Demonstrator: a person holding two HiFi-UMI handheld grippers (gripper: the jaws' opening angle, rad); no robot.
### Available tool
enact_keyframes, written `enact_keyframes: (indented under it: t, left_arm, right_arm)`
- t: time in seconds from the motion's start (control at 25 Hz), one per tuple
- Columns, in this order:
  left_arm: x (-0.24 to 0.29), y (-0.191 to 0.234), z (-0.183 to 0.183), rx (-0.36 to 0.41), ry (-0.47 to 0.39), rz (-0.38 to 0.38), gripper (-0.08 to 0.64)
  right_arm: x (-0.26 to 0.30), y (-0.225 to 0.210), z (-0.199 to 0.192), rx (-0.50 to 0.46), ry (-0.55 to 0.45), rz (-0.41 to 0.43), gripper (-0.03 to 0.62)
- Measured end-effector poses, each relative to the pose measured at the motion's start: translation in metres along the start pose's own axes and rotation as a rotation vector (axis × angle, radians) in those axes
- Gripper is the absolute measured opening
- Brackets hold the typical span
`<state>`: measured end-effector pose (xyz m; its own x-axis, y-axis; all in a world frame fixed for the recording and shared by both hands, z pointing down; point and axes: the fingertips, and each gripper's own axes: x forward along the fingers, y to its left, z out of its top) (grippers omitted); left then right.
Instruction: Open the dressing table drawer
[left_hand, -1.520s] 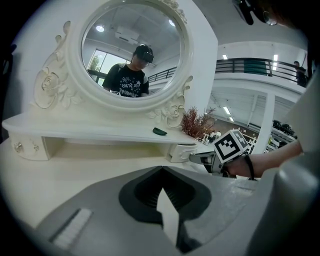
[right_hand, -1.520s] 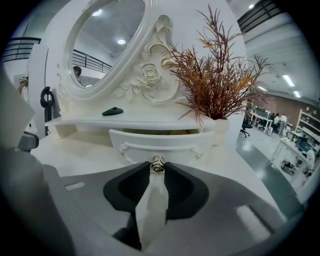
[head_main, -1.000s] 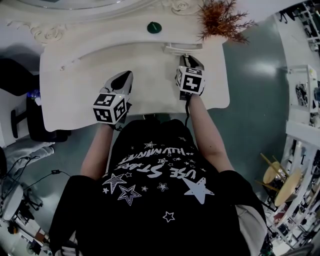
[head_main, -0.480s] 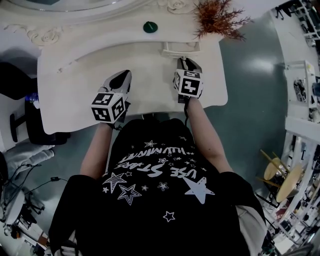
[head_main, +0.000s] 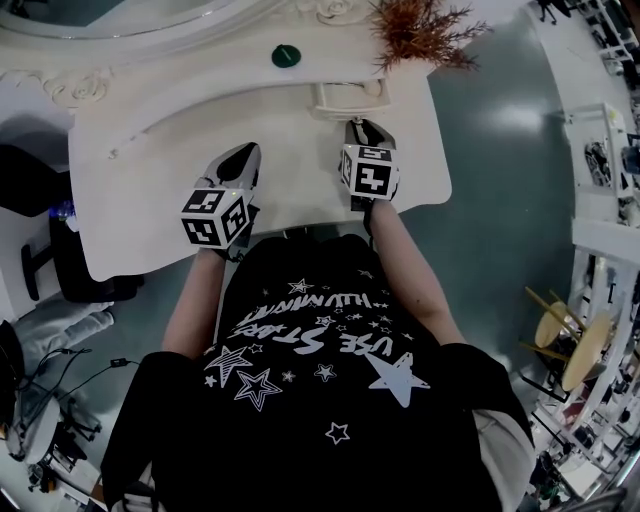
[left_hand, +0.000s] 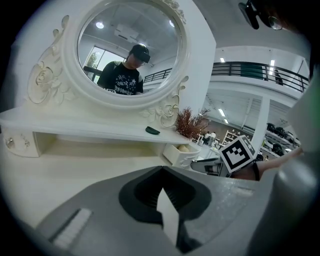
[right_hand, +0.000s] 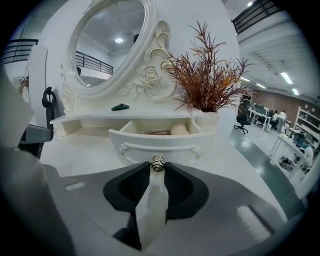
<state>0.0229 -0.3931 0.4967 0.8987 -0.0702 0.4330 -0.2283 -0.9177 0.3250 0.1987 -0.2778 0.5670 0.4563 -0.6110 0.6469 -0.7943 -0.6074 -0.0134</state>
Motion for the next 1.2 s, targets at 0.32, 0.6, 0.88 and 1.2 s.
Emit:
enact_keyframes:
  t: [0.32, 0.6, 0.88, 1.2]
  left_arm:
    - [0.007, -0.002, 0.000, -0.016, 0.002, -0.003, 0.000]
    - [0.007, -0.004, 0.000, -0.021, 0.003, 0.019, 0.000]
    - [-0.001, -0.011, -0.002, -0.044, -0.008, 0.096, 0.000]
    - [-0.028, -0.034, -0.016, -0.108, -0.074, 0.272, 0.000]
  right_arm:
    - [-0.005, 0.000, -0.004, -0.003, 0.010, 0.005, 0.121]
    - [-0.007, 0.001, -0.005, -0.007, 0.007, 0.025, 0.123]
    - [-0.009, -0.001, -0.001, -0.033, -0.004, 0.080, 0.155]
    - [-0.019, 0.006, -0.005, -0.126, -0.004, 0.243, 0.178]
